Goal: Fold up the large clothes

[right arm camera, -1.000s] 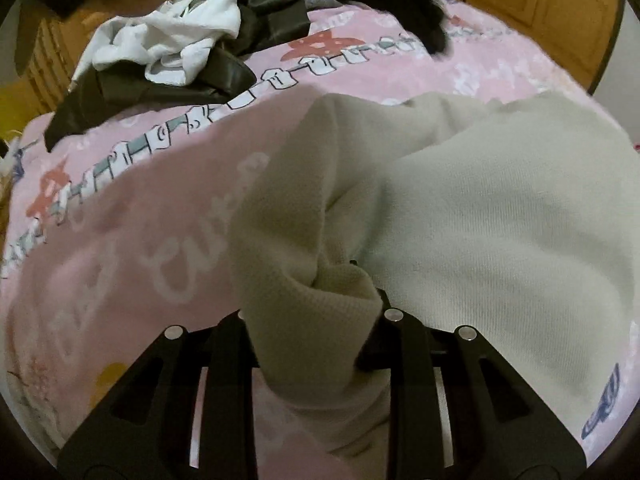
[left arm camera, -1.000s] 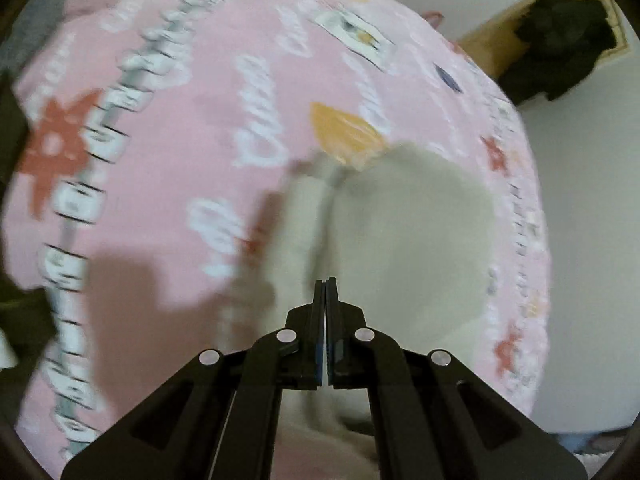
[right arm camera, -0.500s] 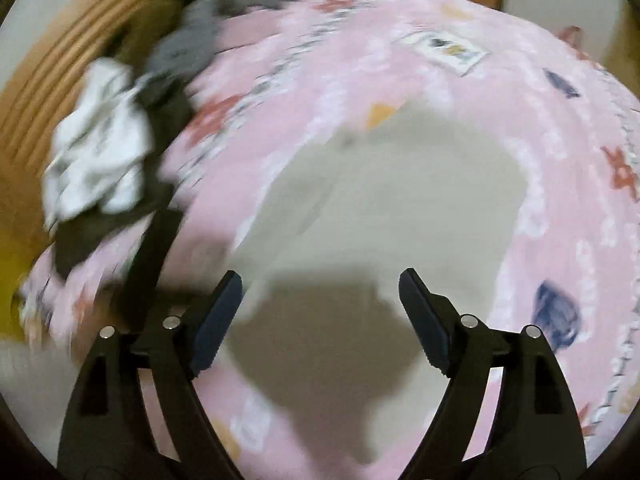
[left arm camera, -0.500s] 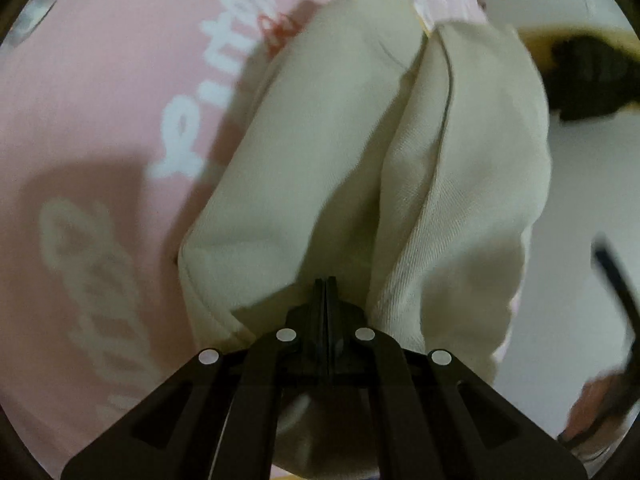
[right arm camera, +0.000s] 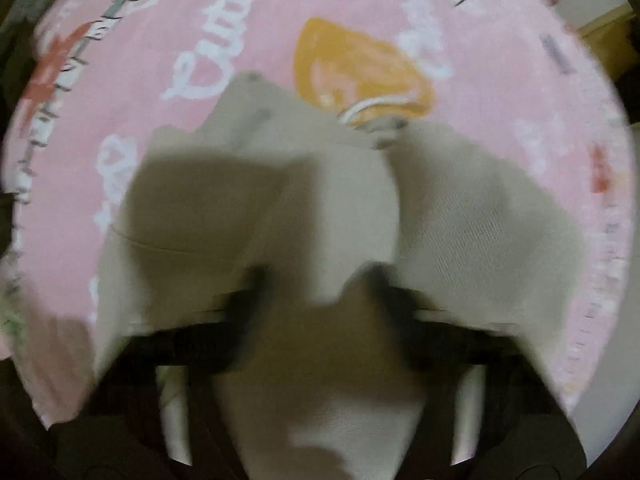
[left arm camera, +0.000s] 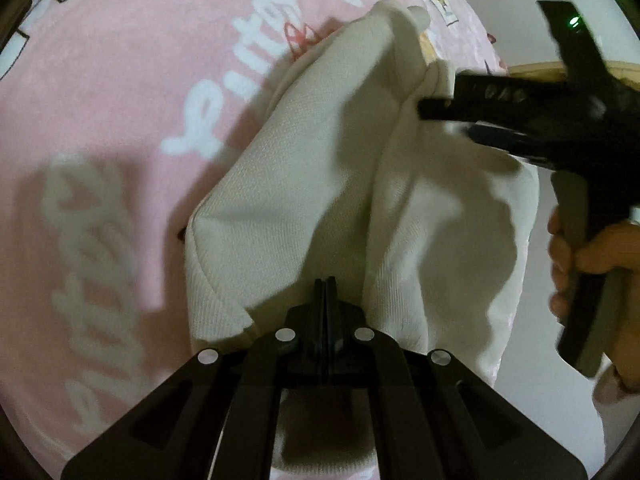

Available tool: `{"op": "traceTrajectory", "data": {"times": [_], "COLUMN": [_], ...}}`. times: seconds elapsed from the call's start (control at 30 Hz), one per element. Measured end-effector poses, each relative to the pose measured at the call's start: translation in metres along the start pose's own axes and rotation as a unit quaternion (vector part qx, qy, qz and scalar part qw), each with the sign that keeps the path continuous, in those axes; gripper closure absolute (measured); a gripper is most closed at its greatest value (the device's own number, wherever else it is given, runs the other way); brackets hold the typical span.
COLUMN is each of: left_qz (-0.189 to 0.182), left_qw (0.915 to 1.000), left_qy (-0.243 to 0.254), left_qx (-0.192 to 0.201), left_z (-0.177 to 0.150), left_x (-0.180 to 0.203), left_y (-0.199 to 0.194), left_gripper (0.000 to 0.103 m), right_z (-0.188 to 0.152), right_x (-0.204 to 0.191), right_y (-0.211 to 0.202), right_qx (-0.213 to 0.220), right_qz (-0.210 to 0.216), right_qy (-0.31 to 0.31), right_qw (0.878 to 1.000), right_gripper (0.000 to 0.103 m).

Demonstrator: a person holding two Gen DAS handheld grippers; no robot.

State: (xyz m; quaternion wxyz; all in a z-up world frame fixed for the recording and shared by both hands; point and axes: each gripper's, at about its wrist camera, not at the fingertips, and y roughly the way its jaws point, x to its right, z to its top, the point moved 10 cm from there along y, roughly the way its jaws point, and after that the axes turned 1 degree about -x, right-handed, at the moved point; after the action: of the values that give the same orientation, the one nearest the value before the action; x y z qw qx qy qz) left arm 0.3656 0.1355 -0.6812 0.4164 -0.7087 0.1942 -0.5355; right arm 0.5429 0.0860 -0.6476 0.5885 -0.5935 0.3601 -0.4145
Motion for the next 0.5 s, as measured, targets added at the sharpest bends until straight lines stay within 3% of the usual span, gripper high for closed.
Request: {"op": "traceTrajectory", "data": {"times": [0.07,0.13,0.17,0.23,0.27,0.33,0.43,0.5], "left_qz": [0.009,0.016,0.037,0.073,0.072,0.036,0.016,0.002], "left_qw": [0.9998,0.9982,0.9963,0.9942,0.9948,0.9982,0.9989,0.9982], "left_qy": [0.002,0.0,-0.003,-0.005,-0.009,-0.03,-0.042,-0.058], "left_qx": [0.015,0.058,0.078,0.079,0.072,0.038,0.014,0.018], "left_z": [-0.002,0.005,0.008,0.014,0.014,0.015,0.01,0.008], "left_x": [0.003,0.001,-0.006,-0.025,-0.031,-0.042,-0.044,-0.043], "left_y": [-0.012,-0.039,-0.052,-0.056,-0.051,-0.024,0.009,0.011], "left_gripper": [0.103,0.102,0.102,0.102,0.102,0.102,0.102,0.103], "right_z": [0.001,0.003,0.005,0.009,0.009,0.007,0.009,0.011], "right_x": [0.001,-0.002,-0.005,-0.014,-0.02,-0.041,-0.052,-0.059], "right_y": [-0.006,-0.019,-0.032,-0.067,-0.08,-0.1,-0.082,-0.071], "right_qx": [0.018,0.041,0.059,0.103,0.116,0.132,0.113,0.095], "right_qz": [0.012,0.048,0.074,0.117,0.129,0.151,0.134,0.176], "right_qy": [-0.019,-0.028,-0.038,-0.063,-0.076,-0.111,-0.141,-0.125], "right_qw": [1.0,0.998,0.995,0.986,0.982,0.973,0.974,0.972], "right_gripper": [0.086,0.09,0.092,0.095,0.096,0.098,0.099,0.1]}}
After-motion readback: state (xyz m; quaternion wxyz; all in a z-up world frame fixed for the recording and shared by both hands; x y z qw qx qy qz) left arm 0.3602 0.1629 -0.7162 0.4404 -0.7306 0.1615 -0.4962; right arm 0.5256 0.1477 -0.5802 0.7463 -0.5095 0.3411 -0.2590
